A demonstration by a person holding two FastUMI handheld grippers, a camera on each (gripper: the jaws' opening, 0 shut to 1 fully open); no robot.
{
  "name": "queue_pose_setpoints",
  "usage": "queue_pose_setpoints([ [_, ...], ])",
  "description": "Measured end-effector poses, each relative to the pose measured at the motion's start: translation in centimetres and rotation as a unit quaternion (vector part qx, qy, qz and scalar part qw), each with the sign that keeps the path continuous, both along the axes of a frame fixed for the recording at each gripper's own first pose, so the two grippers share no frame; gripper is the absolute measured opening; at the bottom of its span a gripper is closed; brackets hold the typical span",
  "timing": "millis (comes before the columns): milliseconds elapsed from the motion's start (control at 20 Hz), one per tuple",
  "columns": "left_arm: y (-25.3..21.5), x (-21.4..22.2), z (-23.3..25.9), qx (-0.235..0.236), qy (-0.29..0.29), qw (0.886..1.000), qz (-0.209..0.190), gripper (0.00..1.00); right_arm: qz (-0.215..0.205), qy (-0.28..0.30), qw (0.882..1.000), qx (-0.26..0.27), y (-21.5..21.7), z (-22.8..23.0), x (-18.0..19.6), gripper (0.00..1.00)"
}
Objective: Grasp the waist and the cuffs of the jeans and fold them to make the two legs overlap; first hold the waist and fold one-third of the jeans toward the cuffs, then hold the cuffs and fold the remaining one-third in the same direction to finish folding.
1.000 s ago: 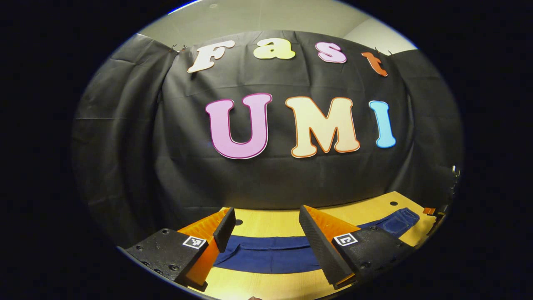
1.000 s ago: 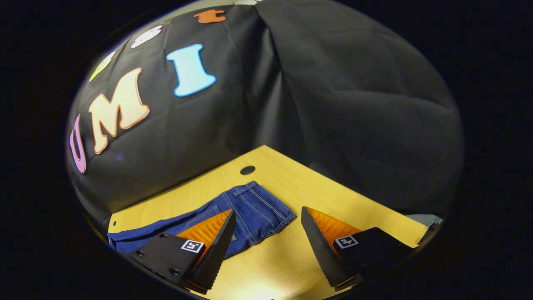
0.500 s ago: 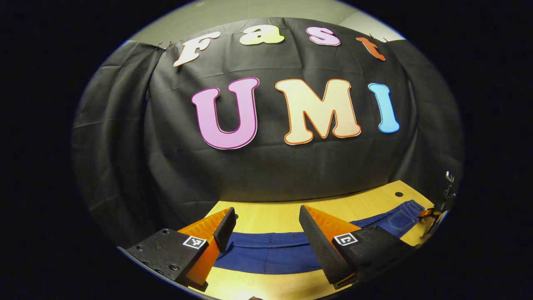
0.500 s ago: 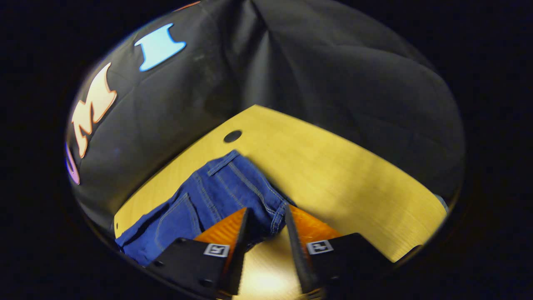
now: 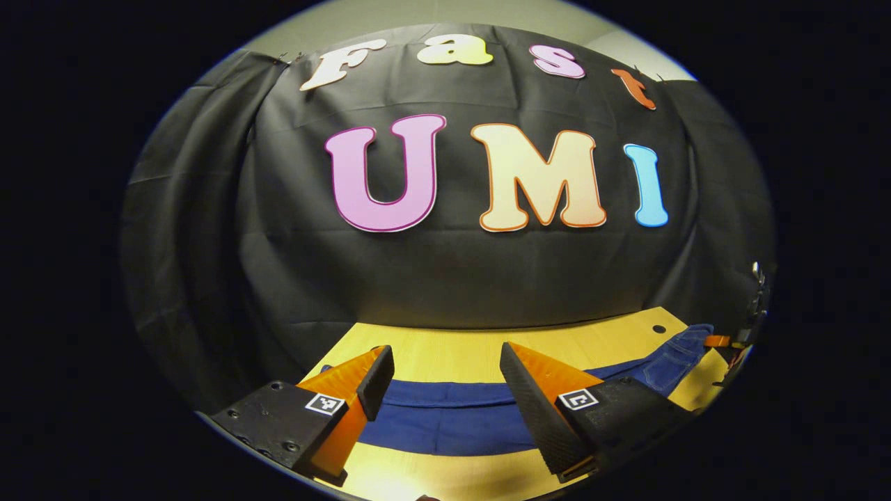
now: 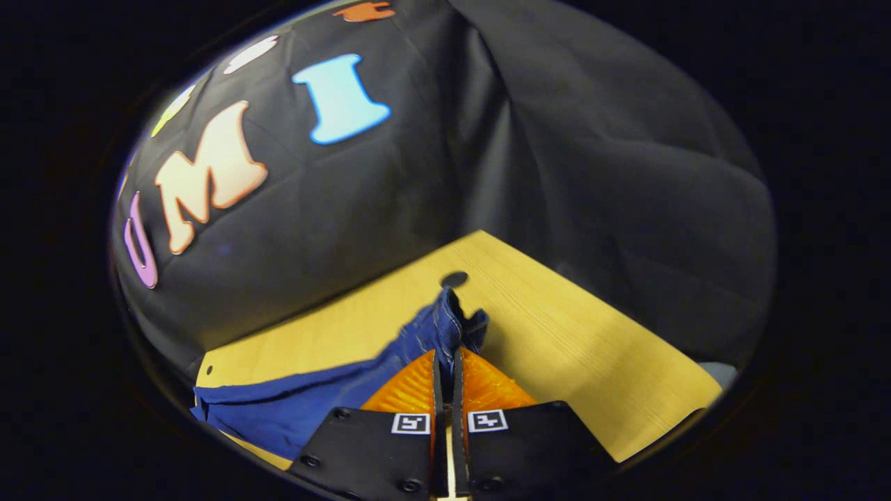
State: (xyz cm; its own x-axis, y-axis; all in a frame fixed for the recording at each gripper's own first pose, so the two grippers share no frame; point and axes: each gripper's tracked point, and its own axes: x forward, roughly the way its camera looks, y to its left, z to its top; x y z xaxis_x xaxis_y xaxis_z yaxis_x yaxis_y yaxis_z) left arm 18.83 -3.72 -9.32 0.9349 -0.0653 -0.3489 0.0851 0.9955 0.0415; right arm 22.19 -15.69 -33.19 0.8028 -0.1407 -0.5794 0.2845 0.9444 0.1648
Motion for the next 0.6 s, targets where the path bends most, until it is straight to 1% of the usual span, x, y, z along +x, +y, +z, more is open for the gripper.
queue_pose_setpoints([
  [100, 2.0, 0.2, -0.3, -0.002, 0.003, 1.0, 0.0, 0.95, 0.028, -0.028, 0.999, -0.008, 4.1, 3.2, -1.1, 0.06],
  [250, 5.2, 0.3, -0.7, -0.011, 0.01, 1.0, -0.003, 0.95, 0.066, -0.065, 0.996, -0.015, 10.1, 6.9, -1.4, 0.05],
  [300, 6.4, 0.3, -0.6, -0.014, 0.01, 1.0, -0.003, 0.95, 0.074, -0.076, 0.994, -0.007, 12.2, 8.0, -1.7, 0.09],
  [350, 7.6, 0.4, -0.6, -0.016, 0.011, 1.0, -0.004, 0.95, 0.084, -0.081, 0.993, -0.002, 14.2, 8.4, -1.9, 0.05],
  [450, 10.4, 0.3, -0.9, -0.012, 0.013, 1.0, -0.005, 0.95, 0.11, -0.093, 0.99, 0.002, 18.4, 9.2, -2.7, 0.05],
  [550, 13.3, 0.2, -1.3, -0.005, 0.016, 1.0, -0.005, 0.95, 0.145, -0.101, 0.984, 0.012, 23.9, 8.7, -3.2, 0.05],
  [600, 14.7, 0.1, -1.6, -0.003, 0.019, 1.0, -0.003, 1.0, 0.159, -0.099, 0.982, 0.026, 26.5, 8.0, -3.7, 0.05],
])
